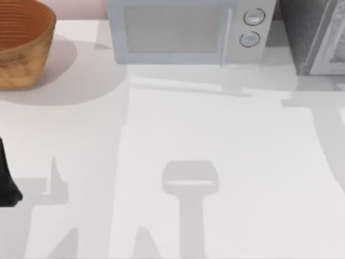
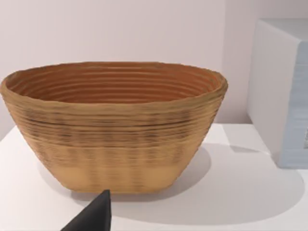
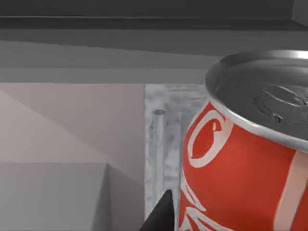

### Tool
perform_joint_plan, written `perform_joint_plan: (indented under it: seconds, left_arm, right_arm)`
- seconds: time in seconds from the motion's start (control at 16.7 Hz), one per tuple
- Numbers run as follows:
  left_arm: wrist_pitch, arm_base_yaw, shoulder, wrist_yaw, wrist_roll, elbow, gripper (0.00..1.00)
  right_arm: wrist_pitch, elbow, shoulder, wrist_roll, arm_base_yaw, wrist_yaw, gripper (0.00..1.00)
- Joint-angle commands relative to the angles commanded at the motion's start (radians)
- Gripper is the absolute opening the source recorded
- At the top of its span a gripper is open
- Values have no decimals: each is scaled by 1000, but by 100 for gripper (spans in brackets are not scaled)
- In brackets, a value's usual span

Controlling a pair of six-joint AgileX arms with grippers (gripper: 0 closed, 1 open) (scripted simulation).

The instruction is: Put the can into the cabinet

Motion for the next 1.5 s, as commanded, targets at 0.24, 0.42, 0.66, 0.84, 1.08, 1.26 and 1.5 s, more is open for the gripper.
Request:
perform_joint_plan:
  seconds: [0.24,0.42,0.66,0.84,1.08,1.26,1.5]
  left_arm:
    - [0,0,0,0,0,0,100]
    - [0,0,0,0,0,0,100]
    - [0,0,0,0,0,0,100]
    - [0,0,0,0,0,0,100]
    - [0,0,0,0,0,0,100]
    - [0,0,0,0,0,0,100]
    - [0,0,0,0,0,0,100]
  right_arm:
    - [-45,180,139,4,21,18,0]
    - [-84,334,255,7,36,35,0]
    - [-119,477,366,10,53,50,0]
    - [-123,499,383,12,56,52,0]
    - [-122,495,380,14,52,51,0]
    - [-128,523,401,14,51,51,0]
    - [-158,647,490,14,43,43,0]
